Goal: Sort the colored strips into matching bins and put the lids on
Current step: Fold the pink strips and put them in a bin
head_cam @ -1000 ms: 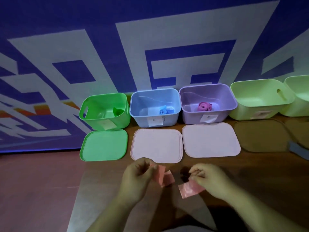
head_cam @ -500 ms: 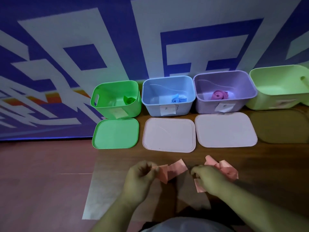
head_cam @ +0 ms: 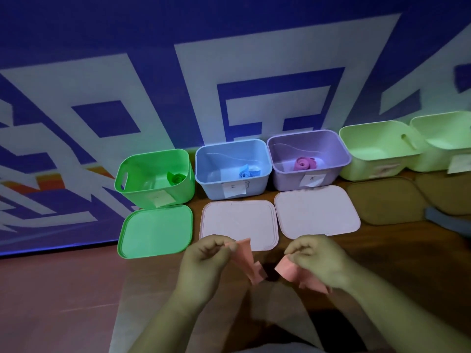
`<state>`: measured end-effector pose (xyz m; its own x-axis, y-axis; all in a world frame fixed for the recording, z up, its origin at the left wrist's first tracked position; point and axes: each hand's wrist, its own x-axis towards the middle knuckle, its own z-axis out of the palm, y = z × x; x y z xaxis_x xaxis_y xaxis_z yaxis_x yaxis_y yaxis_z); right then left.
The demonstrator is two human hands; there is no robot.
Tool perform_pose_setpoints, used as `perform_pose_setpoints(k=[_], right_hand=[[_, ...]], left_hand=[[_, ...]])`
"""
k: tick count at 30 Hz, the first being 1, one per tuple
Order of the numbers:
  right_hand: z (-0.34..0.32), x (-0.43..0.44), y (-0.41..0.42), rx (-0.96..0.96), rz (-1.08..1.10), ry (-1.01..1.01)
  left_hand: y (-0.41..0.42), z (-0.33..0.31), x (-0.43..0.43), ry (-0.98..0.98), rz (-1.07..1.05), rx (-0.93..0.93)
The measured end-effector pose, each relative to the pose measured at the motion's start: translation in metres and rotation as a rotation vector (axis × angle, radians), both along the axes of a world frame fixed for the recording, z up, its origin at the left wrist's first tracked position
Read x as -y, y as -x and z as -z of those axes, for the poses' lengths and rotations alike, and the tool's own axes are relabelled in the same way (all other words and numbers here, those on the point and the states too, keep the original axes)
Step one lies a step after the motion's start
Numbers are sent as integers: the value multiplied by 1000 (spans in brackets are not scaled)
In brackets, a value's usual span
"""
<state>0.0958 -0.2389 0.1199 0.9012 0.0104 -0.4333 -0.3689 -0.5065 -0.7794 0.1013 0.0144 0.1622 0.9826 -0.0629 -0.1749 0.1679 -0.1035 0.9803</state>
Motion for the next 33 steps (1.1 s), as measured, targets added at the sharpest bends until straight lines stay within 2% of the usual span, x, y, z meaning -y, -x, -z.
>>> perform_pose_setpoints(k=[9,15,21,25,29,33], right_hand=[[-62,-7,2,95,222,-329],[-93,-19,8,137,279,-400],[-124,-34,17,319,258,-408],[-142,-43,23,436,224,-338],[-156,-48,25,648,135,-250],[-157,-52,24,766,160,-222]], left_hand=[[-19,-40,12,57,40,38],[-21,-64,18,42,74,57],[-20,-82,18,75,107,40],[-17,-93,19,120,148,25],[-14,-104,20,217,210,-5],[-11,-112,22,301,239,-5]])
